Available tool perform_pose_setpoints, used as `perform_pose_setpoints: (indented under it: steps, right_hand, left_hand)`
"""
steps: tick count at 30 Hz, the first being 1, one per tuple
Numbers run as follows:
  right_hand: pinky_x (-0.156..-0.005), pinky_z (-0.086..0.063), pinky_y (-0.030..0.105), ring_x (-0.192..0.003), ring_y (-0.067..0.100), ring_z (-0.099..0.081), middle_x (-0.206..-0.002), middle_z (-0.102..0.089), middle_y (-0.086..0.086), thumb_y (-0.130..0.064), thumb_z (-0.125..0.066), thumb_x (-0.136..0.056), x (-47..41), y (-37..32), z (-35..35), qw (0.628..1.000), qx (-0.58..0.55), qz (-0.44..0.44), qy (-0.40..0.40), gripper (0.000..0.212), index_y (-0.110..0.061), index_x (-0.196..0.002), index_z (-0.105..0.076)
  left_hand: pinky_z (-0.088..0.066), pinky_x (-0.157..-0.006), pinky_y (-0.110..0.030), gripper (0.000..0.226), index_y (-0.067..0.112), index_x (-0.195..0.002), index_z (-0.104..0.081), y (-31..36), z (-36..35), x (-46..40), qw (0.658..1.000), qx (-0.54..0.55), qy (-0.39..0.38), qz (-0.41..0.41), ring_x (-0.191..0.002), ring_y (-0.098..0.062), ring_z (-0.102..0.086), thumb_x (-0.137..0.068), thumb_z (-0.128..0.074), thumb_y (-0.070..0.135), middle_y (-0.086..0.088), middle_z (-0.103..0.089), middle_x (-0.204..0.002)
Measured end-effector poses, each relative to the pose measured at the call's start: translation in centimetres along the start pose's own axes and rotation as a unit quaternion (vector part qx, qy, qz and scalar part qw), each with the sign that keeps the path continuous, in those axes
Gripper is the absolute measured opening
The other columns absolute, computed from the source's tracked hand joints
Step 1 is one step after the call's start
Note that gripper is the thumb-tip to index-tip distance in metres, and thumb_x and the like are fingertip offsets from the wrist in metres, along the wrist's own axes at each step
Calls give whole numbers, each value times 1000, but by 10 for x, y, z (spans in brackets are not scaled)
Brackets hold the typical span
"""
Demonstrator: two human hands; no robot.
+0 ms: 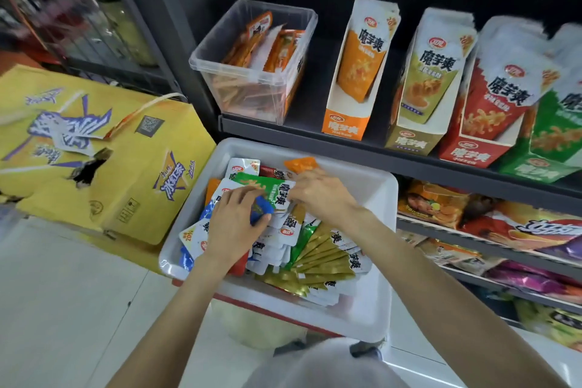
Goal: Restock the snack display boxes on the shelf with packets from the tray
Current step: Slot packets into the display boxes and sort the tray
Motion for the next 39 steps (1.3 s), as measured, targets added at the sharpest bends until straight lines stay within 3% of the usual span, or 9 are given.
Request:
perform_pose_setpoints:
  steps: [5, 10, 16, 20, 22, 26, 33, 36, 39]
  right_hand:
    - [-59, -41, 32, -68, 28, -62, -77, -65, 3, -29, -44, -96, 45, 11, 58, 962, -158, -176, 138, 24, -12, -98, -60]
    - [-57, -50, 45, -64, 25, -61, -74, -64, 7, -27, -47, -99, 72, 30, 93, 904, -299, -241, 187, 14, -19, -103, -57]
    - [-50, -49, 23, -75, 4, -62, -83, -63, -16, -22, -54, -96, 95, 40, 108, 866, -375, -259, 205, 8, -24, -99, -61]
    - [-62, -55, 17, -88, -6, -63, -100, -62, -20, -32, -59, -92, 120, 45, 112, 790, -417, -355, 276, 23, -28, -114, -55]
    - [-65, -55, 16, -88, -8, -63, -101, -63, -18, -47, -58, -86, 135, 45, 114, 725, -478, -408, 280, 44, -27, -124, -48]
    - [-64, -45, 3, -88, -9, -60, -112, -66, -7, -44, -68, -82, 162, 50, 113, 702, -474, -469, 252, 63, -24, -136, -44]
    - [-66, -57, 27, -87, 12, -70, -97, -74, -1, -22, -67, -86, 206, 60, 128, 602, -604, -463, 240, 33, -12, -117, -62]
    - [-58, -54, 22, -82, 11, -70, -95, -73, 0, -10, -66, -87, 227, 71, 146, 619, -555, -454, 321, 24, -13, -110, -62]
    - [-53, -50, 13, -71, -1, -66, -91, -69, -5, -11, -64, -90, 252, 92, 173, 696, -377, -468, 393, 15, -14, -103, -61]
  left_hand:
    - [-35, -104, -32, 58, 16, -132, -51, 32, 21, -7, 990, 123, 15, -64, -126, -16, -40, -84, -49, 48, -2, -49, -134]
    - [-20, -96, 3, 66, 36, -139, -33, 83, 37, -16, 963, 250, -50, -83, -121, 23, -27, -83, -67, 44, 29, -35, -132]
    - [-45, -78, -6, 39, 38, -118, -53, 119, 34, -24, 943, 314, -49, -96, -95, 10, -58, -87, -67, 19, 27, -60, -102]
    - [-43, -72, -2, 19, 18, -102, -69, 135, 36, -26, 962, 172, 116, -175, -81, 2, -62, -83, -68, 22, 18, -65, -93]
    - [-47, -71, -10, 10, 14, -92, -74, 145, 34, -25, 938, 127, 208, -247, -77, -2, -63, -83, -71, 14, 8, -71, -90]
    - [-54, -66, -33, 8, 12, -88, -77, 168, 27, -25, 892, 155, 254, -339, -85, -16, -67, -81, -76, 8, 4, -73, -94]
    - [-52, -61, -34, 10, 15, -88, -78, 228, 19, -37, 853, 152, 278, -416, -83, -19, -66, -80, -76, 9, 6, -73, -95]
    - [-52, -74, -36, 16, 15, -96, -76, 260, 4, -49, 857, 143, 214, -446, -93, -21, -64, -81, -76, 11, 6, -71, -104]
    - [-46, -92, -35, 23, 17, -103, -74, 294, -6, -67, 876, 173, 152, -423, -104, -21, -59, -83, -73, 30, 5, -67, -113]
Point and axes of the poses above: each hand's wrist, its own x-axis away from the middle knuckle, its own z-axis out of the back of the hand, y = z × x, the point moved 2 cm from there along -x, towards the middle knuckle
